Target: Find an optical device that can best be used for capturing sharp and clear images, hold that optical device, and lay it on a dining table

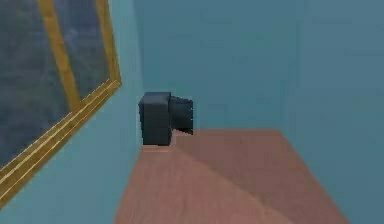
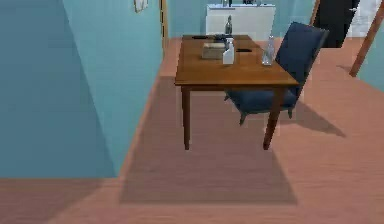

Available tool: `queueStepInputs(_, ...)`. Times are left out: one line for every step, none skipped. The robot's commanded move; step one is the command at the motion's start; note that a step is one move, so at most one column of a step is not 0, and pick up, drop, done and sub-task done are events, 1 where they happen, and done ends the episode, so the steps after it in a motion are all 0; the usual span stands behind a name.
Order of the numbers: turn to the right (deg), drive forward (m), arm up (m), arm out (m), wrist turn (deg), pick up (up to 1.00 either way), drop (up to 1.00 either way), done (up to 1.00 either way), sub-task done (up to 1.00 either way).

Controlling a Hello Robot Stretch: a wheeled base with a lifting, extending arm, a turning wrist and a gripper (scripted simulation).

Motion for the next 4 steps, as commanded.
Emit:
queueStepInputs(45.0,0.0,0.0,0.0,0.0,0.0,0.0,0.0,0.0)
queueStepInputs(45.0,0.0,0.0,0.0,0.0,0.0,0.0,0.0,0.0)
queueStepInputs(36.0,0.0,0.0,0.0,0.0,0.0,0.0,0.0,0.0)
queueStepInputs(3.0,0.0,0.0,0.0,0.0,0.0,0.0,0.0,0.0)
